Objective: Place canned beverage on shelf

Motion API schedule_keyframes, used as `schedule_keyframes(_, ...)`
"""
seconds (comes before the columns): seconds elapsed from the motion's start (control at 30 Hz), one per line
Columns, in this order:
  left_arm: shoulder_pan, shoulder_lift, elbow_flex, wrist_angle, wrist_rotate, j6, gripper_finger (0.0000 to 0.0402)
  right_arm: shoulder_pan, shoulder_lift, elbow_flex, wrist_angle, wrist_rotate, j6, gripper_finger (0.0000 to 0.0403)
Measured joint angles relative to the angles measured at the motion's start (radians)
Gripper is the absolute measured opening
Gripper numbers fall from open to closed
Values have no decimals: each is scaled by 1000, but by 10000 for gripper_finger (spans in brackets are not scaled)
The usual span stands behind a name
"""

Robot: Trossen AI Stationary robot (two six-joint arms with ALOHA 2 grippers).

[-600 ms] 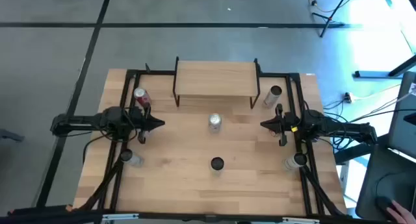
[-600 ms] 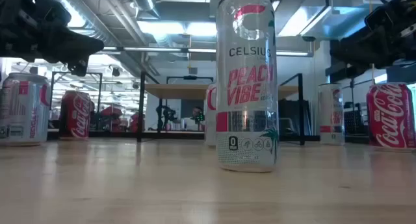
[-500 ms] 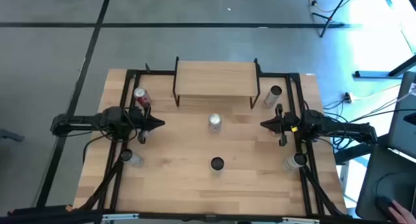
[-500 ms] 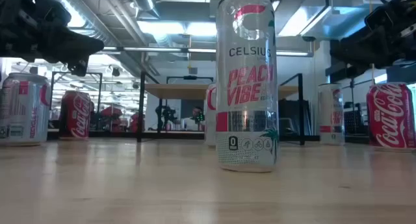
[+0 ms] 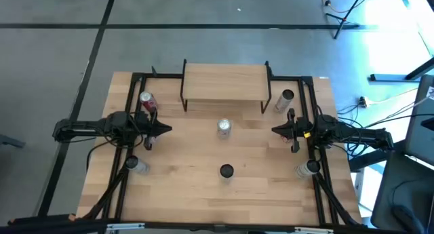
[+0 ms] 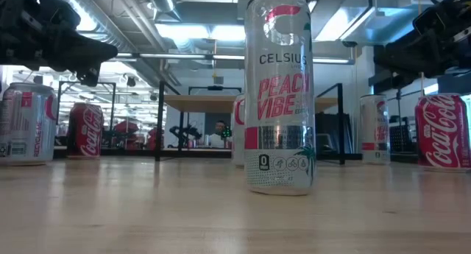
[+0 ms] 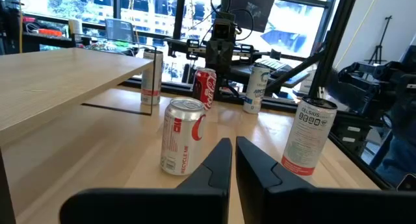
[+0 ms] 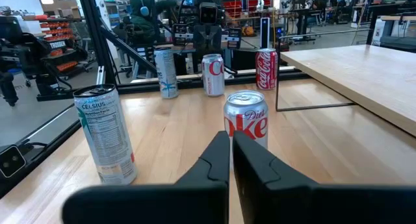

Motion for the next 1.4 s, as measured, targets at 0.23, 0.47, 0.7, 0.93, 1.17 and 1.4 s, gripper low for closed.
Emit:
schedule_keyframes(0.23, 0, 0, 0, 0, 0, 0, 5, 0, 0, 0, 0, 0, 0, 10)
schedule_keyframes(0.47, 0, 0, 0, 0, 0, 0, 5, 0, 0, 0, 0, 0, 0, 10)
schedule_keyframes(0.7, 0, 0, 0, 0, 0, 0, 5, 0, 0, 0, 0, 0, 0, 10)
schedule_keyframes(0.93, 0, 0, 0, 0, 0, 0, 5, 0, 0, 0, 1, 0, 0, 10)
schedule_keyframes(1.17, 0, 0, 0, 0, 0, 0, 5, 0, 0, 1, 130, 53, -20, 10)
schedule_keyframes(1.4, 0, 0, -1, 56, -28, 0, 5, 0, 0, 1, 283, 70, -9, 10)
